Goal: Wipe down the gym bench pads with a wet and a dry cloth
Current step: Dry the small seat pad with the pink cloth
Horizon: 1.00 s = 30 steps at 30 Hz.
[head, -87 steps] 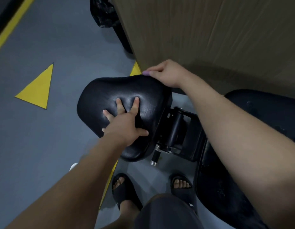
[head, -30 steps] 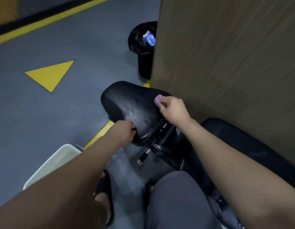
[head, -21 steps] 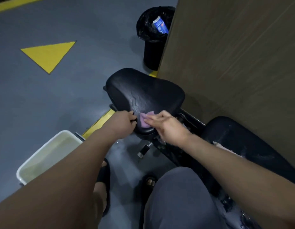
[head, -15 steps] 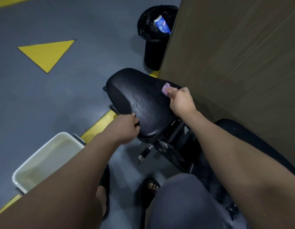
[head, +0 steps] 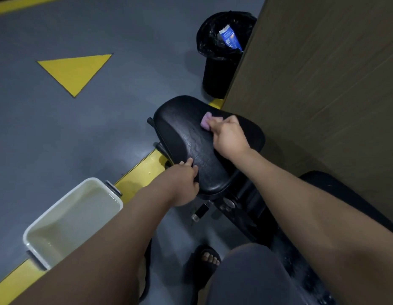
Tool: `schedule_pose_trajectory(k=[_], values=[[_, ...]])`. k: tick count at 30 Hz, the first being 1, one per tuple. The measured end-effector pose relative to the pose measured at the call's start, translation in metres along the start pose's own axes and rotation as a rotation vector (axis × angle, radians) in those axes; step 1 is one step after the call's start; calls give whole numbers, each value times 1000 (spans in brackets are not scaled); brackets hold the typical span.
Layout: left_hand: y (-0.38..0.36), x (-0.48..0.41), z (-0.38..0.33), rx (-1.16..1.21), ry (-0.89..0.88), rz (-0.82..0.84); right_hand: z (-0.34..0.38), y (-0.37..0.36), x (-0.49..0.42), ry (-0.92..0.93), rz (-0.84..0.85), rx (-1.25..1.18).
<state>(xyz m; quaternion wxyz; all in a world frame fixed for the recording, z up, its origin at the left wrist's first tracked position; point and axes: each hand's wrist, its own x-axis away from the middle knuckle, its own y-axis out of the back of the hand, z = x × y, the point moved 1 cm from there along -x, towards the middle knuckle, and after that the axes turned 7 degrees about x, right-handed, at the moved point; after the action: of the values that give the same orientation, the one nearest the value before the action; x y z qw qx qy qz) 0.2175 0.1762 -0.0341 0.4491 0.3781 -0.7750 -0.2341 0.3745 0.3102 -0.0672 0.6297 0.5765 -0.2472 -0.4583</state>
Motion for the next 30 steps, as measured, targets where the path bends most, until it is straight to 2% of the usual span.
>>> schedule_pose_trajectory(k=[4,7,10,12,14,17,19,23,25,30], values=[[3,1,9,34,-29,9,38,16,61,229,78,-91],[6,5,11,40,-38,26,29,13,35,222,159,38],[7,12,9,52,-34,33,22,-16,-17,225,156,4],[8,15,9,58,-33,31,29,-16,-25,131,159,26],[9,17,13,64,-27,15,44,-3,2,80,195,18],[10,15,23,90,9,-41,43,16,55,232,239,-47],[11,16,29,91,79,-66,37,18,56,316,220,-37],[17,23,30,92,188,-123,38,-3,0,48,197,-8],[20,25,24,92,197,-137,43,-10,9,159,172,26],[23,21,19,151,160,-235,57,32,113,217,236,-66]])
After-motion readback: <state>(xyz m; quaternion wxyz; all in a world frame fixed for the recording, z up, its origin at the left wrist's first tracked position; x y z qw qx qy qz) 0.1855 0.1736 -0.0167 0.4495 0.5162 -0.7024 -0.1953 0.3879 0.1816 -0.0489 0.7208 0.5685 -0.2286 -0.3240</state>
